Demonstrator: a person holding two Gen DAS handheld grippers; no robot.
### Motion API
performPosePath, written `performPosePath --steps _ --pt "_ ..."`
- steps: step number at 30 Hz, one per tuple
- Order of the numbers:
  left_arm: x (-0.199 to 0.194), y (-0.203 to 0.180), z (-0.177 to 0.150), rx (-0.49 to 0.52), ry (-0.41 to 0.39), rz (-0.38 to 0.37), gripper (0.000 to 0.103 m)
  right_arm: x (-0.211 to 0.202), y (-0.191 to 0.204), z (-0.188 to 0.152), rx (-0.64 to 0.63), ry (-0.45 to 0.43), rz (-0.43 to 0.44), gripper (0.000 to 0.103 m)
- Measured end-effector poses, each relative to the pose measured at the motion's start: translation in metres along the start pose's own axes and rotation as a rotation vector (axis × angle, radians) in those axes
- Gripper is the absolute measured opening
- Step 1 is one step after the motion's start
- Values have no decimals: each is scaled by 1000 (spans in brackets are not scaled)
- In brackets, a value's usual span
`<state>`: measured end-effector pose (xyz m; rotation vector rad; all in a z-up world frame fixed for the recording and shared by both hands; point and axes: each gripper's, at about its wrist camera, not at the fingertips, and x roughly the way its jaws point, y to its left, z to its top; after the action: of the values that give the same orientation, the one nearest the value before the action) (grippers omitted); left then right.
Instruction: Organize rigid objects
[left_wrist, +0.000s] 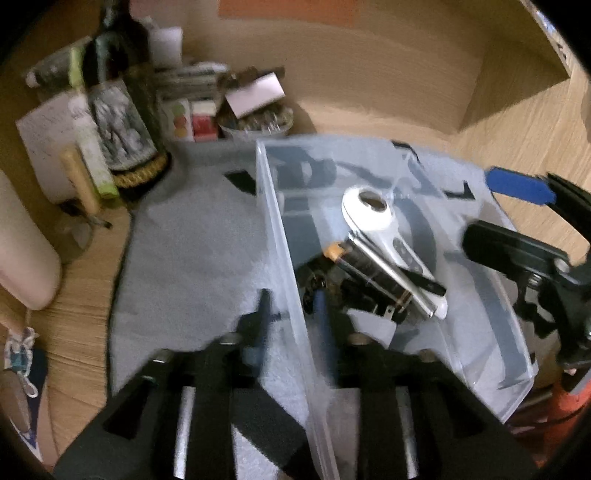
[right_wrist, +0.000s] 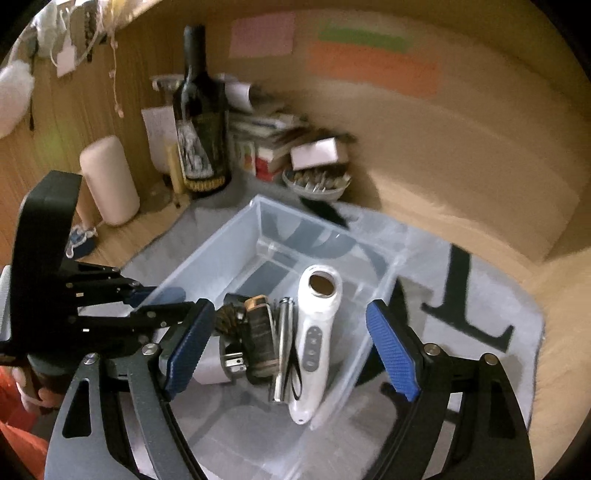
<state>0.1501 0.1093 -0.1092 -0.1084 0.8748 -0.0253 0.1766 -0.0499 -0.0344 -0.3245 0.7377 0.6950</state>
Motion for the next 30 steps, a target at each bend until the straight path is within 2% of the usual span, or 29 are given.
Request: performPosePath --steps 1,3,6,10,14,16,24,30 --pt "-5 0 1 -2 -22 5 50 -5 -1 0 5 -15 -4 85" --pt "-19 -2 3 3 -69 23 56 -21 -3 -3 19 -62 -22 88" --pt "-40 -8 4 11 -138 32 71 -42 -4 -7 34 -127 -60 96" --pt "-69 -19 2 31 -225 28 83 -72 -1 -16 53 -224 -105 103" --pt "-98 -34 -4 55 -312 17 88 -96 4 -26 72 -285 -138 103" --pt "-114 -41 -9 67 -361 13 94 -109 6 -32 81 -315 -150 103" --pt "-163 -64 -30 102 -543 29 102 -147 8 -52 121 -406 -180 103" --pt "-177 -73 -41 113 -579 14 102 -164 12 -63 141 -446 -195 103"
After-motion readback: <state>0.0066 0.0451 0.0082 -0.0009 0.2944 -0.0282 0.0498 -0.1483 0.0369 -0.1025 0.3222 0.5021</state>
